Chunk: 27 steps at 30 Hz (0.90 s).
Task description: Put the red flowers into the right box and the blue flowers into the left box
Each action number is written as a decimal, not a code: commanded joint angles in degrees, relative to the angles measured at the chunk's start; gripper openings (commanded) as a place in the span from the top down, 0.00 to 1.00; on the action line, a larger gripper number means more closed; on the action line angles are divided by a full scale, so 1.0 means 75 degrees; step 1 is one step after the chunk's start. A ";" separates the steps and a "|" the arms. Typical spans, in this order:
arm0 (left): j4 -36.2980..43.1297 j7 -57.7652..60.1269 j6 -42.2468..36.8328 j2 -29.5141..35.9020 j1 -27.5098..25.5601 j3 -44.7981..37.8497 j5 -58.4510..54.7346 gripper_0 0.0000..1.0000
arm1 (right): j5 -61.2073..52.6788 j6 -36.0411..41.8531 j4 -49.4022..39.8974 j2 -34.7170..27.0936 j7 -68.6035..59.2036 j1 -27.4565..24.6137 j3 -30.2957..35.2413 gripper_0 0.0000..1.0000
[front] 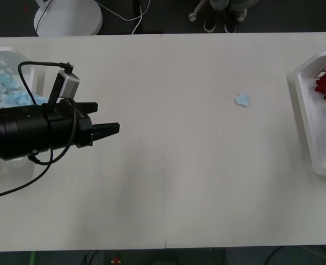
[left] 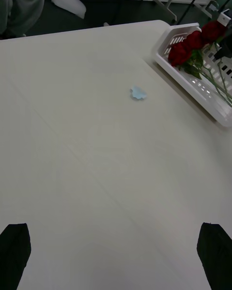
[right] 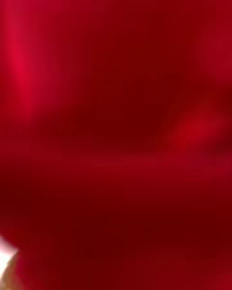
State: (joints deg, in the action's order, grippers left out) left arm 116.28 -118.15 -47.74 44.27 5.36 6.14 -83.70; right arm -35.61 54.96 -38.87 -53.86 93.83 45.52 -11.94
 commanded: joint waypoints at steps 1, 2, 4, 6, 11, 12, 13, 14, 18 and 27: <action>0.0035 -0.0219 0.0085 0.0155 -0.0105 -0.0303 0.0003 0.00 | -0.0526 -0.0062 -0.0115 -0.0236 0.0098 0.0001 0.0057 0.08; 0.0035 -0.0207 0.0085 0.0144 -0.0105 -0.0303 0.0074 0.00 | -0.0714 -0.0062 -0.0150 -0.0342 0.0157 0.0001 0.0069 0.06; 0.0035 -0.0196 0.0085 0.0155 -0.0105 -0.0314 0.0202 0.00 | -0.1007 -0.0050 -0.0243 -0.0506 0.0391 0.0001 0.0069 0.03; 0.0035 -0.0184 0.0085 0.0144 -0.0105 -0.0314 0.0308 0.00 | -0.1346 -0.0050 -0.0349 -0.0728 0.0825 0.0001 0.0093 0.02; 0.0023 -0.0160 0.0085 0.0073 -0.0117 -0.0314 0.0284 0.00 | -0.2120 0.0337 -0.0677 -0.1256 0.2231 0.0001 0.0304 0.02; 0.0023 -0.0149 0.0085 0.0073 -0.0105 -0.0314 0.0261 0.00 | -0.2225 0.0442 -0.0736 -0.1314 0.2419 0.0001 0.0350 0.02; 0.0035 -0.0149 0.0073 0.0073 -0.0105 -0.0314 0.0214 0.00 | -0.2460 0.0688 -0.0853 -0.1408 0.2840 0.0001 0.0491 0.01; 0.0035 -0.0160 0.0073 0.0073 -0.0117 -0.0314 0.0167 0.00 | -0.2671 0.0946 -0.1005 -0.1467 0.3204 0.0001 0.0655 0.02; 0.0035 -0.0160 0.0073 0.0073 -0.0117 -0.0314 0.0132 0.00 | -0.3538 0.1790 -0.1591 -0.1560 0.4399 -0.0022 0.1030 0.01; 0.0023 -0.0184 -0.0630 0.0062 -0.0082 -0.0619 -0.0266 0.00 | -0.7217 0.2294 -0.3419 -0.1431 0.7153 -0.0842 0.0714 0.02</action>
State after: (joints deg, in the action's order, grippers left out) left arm 116.07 -118.15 -49.01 44.27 5.36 5.30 -83.61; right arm -85.58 71.18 -59.27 -62.53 142.83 41.96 -5.17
